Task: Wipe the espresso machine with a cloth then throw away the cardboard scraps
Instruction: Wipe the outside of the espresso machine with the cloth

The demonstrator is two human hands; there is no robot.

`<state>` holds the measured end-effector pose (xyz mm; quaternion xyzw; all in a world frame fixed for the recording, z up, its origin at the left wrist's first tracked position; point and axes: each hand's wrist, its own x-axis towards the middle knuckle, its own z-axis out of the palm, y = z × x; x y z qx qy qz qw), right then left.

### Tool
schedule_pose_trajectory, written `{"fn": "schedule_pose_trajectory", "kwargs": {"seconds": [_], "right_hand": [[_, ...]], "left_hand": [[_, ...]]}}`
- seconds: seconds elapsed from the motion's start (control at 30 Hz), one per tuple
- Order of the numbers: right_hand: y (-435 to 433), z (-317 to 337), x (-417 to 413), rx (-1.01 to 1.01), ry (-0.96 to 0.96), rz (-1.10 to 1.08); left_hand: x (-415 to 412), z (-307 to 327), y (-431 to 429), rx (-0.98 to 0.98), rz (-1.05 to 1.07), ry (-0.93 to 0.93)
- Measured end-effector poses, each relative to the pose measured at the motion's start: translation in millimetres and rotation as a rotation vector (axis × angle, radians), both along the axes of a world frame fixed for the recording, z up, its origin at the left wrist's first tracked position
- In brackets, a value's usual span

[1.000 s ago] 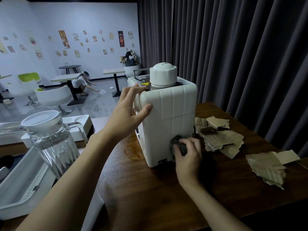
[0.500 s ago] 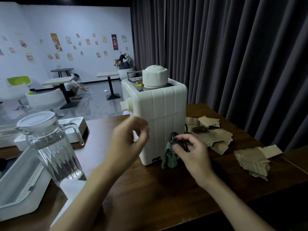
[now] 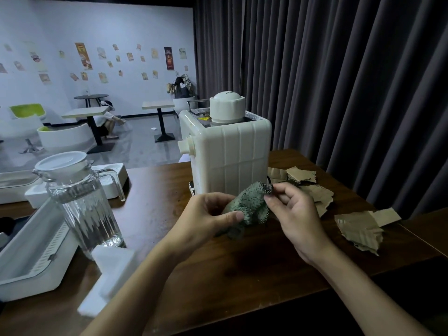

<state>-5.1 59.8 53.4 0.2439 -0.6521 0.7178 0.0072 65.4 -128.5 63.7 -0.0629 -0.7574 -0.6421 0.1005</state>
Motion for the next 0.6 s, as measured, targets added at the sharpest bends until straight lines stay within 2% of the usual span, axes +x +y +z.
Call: {"fn": "schedule_pose_trajectory", "kwargs": {"seconds": [0.17, 0.3, 0.47, 0.6], "right_hand": [[7, 6, -2, 0.036, 0.025, -0.016], [13, 9, -6, 0.141, 0.081, -0.096], [19, 15, -6, 0.200, 0.031, 0.047], [20, 18, -6, 0.240, 0.016, 0.035]], "left_hand": [[3, 7, -5, 0.008, -0.067, -0.075], [-1, 13, -10, -0.051, 0.109, -0.017], [-6, 19, -10, -0.060, 0.206, 0.054], [-10, 21, -11, -0.107, 0.259, 0.106]]}}
